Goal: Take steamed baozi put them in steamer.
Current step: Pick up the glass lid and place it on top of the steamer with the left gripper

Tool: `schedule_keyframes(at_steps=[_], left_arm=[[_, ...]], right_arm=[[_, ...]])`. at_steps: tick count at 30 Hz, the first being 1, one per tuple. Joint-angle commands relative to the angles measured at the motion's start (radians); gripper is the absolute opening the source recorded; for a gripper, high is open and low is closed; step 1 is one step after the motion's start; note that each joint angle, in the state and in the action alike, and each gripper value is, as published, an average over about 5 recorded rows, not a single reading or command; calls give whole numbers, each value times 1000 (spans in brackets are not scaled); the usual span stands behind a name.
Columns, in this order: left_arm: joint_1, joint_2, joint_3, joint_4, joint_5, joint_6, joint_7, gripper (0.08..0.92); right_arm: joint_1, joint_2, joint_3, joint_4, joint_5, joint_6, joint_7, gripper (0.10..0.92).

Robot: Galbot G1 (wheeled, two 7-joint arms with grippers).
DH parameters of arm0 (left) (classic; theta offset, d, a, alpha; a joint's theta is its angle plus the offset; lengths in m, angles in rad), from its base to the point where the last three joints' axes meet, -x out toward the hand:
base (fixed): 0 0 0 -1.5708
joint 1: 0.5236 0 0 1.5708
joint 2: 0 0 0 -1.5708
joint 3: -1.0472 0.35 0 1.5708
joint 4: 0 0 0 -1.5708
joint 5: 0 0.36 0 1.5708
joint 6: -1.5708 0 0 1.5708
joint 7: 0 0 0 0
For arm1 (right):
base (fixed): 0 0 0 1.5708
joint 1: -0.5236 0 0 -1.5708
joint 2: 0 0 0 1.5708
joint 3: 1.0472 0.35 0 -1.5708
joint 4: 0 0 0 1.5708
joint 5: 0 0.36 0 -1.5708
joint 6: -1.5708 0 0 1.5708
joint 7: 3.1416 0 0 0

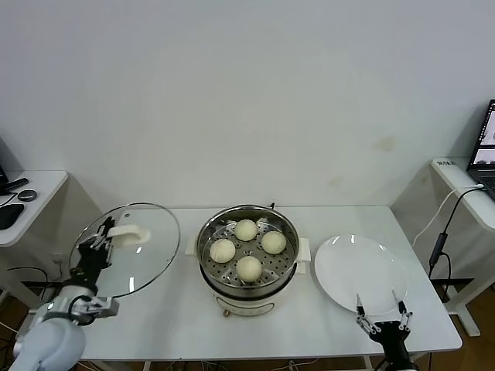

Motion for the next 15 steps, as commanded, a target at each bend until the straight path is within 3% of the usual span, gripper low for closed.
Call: schedule_keyframes(at_steps=[1, 9, 15], left_arm=[[-353, 54, 491, -148, -5, 376, 168, 174], [-506, -182, 698, -39, 317, 442, 298, 174], [-553, -294, 771, 43, 443, 449, 348, 174]], right_arm=[[18, 18, -72, -35, -105, 2, 9, 823], [51, 31, -108, -83, -164, 5, 34, 823], [57, 30, -118, -96, -173, 9, 39, 823]])
